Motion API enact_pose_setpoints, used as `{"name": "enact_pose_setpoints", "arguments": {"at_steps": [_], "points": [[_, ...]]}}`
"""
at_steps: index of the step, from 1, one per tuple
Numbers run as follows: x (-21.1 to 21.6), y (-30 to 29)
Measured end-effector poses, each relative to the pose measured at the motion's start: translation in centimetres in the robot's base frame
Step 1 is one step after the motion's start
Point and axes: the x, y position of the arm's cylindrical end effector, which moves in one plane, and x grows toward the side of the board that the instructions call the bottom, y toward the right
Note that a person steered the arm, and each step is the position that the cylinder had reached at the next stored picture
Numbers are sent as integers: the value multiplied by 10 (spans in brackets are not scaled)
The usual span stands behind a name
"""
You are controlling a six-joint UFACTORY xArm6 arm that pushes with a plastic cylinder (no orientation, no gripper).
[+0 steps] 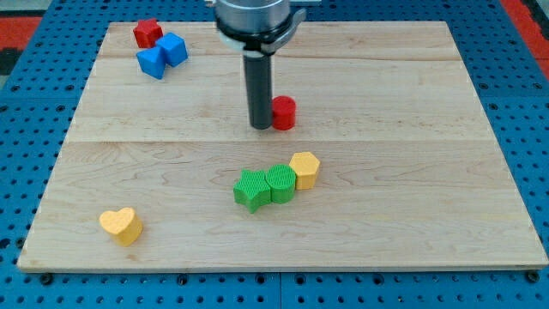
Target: Slide the yellow heart below the blue triangle
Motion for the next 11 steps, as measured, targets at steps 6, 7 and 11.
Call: {"name": "enact_pose_setpoints", "arguments": {"at_steps": [6,7,11], "points": [[126,-13],[132,-70],[157,-169]]}}
